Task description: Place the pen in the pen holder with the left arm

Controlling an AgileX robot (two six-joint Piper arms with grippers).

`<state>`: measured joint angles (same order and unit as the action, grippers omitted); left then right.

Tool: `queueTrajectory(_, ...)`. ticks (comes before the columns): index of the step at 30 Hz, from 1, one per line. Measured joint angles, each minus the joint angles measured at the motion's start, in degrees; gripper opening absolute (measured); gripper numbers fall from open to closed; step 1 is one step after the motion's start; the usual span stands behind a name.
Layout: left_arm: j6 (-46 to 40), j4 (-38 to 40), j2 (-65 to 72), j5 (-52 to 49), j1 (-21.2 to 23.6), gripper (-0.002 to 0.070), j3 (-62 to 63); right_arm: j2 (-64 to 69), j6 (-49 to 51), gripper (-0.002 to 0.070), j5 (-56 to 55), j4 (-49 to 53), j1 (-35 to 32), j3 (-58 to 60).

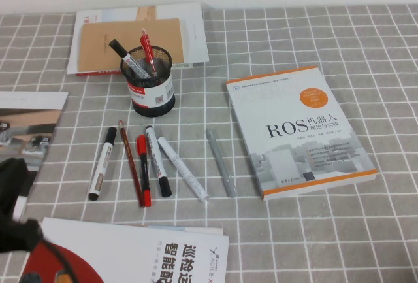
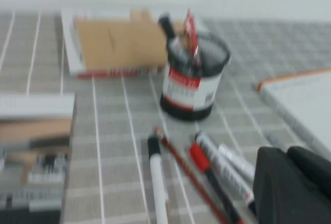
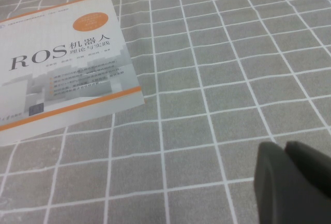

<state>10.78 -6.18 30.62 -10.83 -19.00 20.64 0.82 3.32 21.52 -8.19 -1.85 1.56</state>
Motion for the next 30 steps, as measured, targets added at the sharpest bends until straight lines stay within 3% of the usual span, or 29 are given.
queueTrajectory(6, -8.0, 8.6, -10.2, 11.3, 4.5, 0.0, -10.4, 0.0, 0.0, -0.0015, 0.0, 0.0, 0.0, 0.0)
queueTrajectory(14, -10.1, 11.0, -25.5, 13.1, 9.7, 0.0, -20.2, 0.0, 0.0, -0.0015, 0.0, 0.0, 0.0, 0.0)
queueTrajectory(21, -10.1, 11.0, -31.0, 8.4, 10.2, 0.0, -22.0, 0.0, 0.0, -0.0015, 0.0, 0.0, 0.0, 0.0)
queueTrajectory(30, -10.2, 8.0, -31.1, -7.4, 10.3, -0.0001, -22.0, 0.0, 0.0, -0.0015, 0.0, 0.0, 0.0, 0.0)
